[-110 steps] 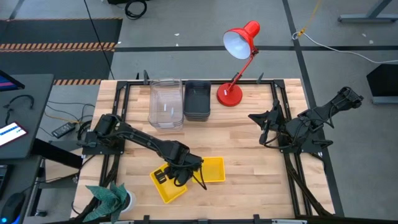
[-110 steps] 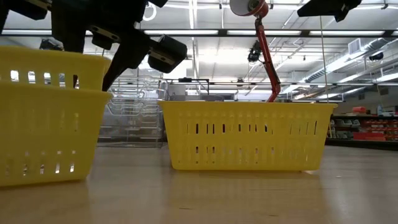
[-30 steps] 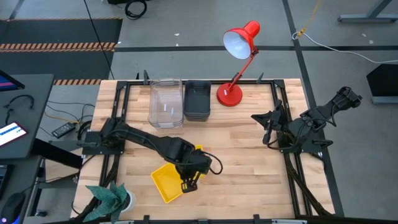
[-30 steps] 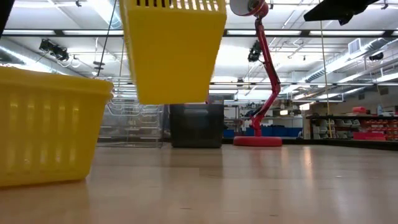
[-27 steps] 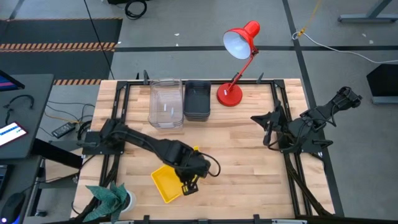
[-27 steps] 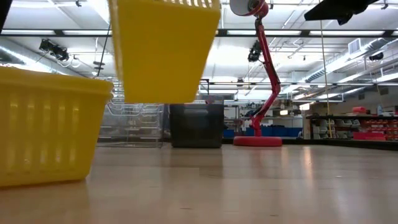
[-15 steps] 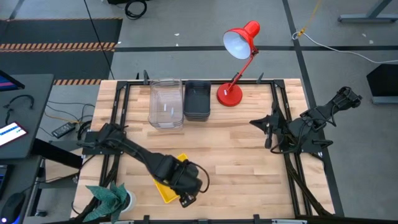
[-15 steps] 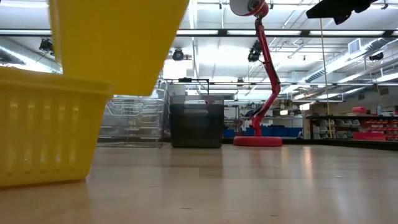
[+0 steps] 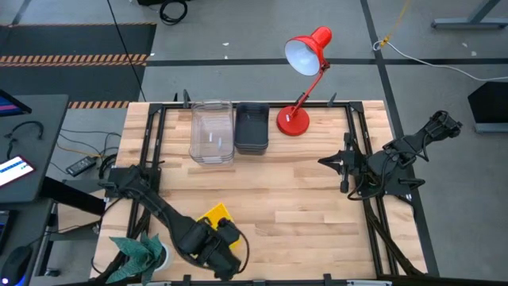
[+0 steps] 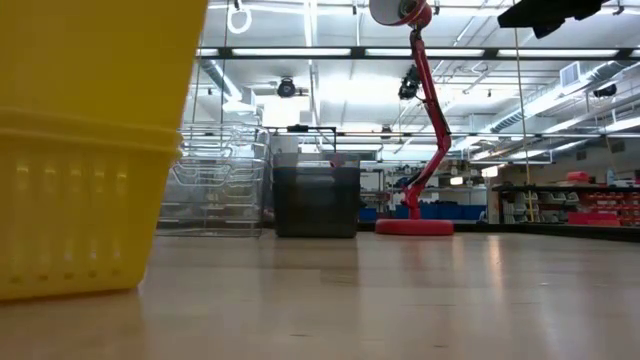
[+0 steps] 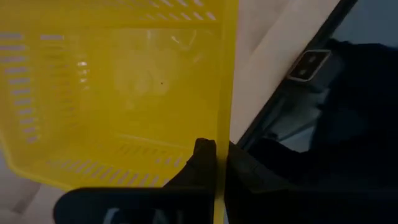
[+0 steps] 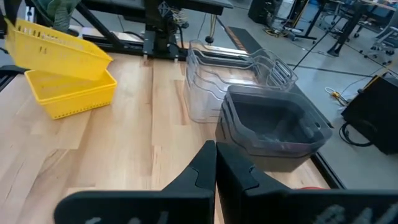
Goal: Stack baskets by color
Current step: Stack the right yellow bin on the yellow bins, then return to Home Position
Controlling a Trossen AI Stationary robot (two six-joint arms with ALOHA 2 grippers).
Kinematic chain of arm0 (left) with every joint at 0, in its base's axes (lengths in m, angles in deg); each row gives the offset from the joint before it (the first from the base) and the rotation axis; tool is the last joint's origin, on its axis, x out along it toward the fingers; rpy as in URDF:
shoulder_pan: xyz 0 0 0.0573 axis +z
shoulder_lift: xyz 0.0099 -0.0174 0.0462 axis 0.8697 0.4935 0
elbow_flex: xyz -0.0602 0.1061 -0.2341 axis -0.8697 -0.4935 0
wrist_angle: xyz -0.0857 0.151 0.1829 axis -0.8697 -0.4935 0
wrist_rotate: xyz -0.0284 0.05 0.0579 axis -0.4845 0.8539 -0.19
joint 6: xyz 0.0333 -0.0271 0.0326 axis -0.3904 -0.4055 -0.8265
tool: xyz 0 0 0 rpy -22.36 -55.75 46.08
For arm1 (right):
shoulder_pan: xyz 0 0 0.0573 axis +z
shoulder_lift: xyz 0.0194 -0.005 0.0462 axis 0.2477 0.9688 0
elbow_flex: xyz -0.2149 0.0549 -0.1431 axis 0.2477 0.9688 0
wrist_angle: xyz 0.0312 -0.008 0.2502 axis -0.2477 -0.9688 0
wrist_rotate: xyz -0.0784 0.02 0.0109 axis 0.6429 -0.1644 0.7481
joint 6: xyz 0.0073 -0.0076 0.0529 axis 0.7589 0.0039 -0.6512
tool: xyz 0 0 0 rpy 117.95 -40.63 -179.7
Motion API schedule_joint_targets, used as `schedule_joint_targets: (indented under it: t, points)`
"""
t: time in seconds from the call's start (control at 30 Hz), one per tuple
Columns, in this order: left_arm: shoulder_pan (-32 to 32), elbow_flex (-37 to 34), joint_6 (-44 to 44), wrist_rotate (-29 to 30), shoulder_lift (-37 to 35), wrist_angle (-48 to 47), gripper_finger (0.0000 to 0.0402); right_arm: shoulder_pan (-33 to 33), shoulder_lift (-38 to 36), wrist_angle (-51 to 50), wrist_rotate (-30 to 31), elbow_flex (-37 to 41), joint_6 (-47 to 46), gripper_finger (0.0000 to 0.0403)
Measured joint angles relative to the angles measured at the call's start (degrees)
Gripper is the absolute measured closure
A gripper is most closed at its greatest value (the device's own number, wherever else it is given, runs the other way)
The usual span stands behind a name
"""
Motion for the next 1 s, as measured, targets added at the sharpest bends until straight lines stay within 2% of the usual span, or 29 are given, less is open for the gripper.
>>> schedule_joint_targets:
  t: [0.17,0.4,0.67,0.8,1.0]
  points:
    - [-1.33,-0.57,-0.21,0.04,1.80,-2.30,0.0390,0.01,0.00,0.27,-0.07,0.00,0.42,0.0394]
    - [-1.14,-6.76,-1.80,-1.41,1.80,-0.83,0.0391,0.01,0.00,0.59,-1.25,0.00,0.46,0.0394]
    - [-0.57,-15.28,-3.25,-2.52,1.80,6.47,0.0386,0.00,0.00,0.77,-1.27,0.00,0.46,0.0394]
    - [-0.19,-17.51,-3.12,-2.42,1.80,7.77,0.0352,-0.01,0.00,0.81,-1.27,0.00,0.46,0.0394]
    - [0.52,-15.53,-4.89,-2.52,1.80,7.10,0.0260,0.00,0.00,0.79,-1.27,0.00,0.21,0.0394]
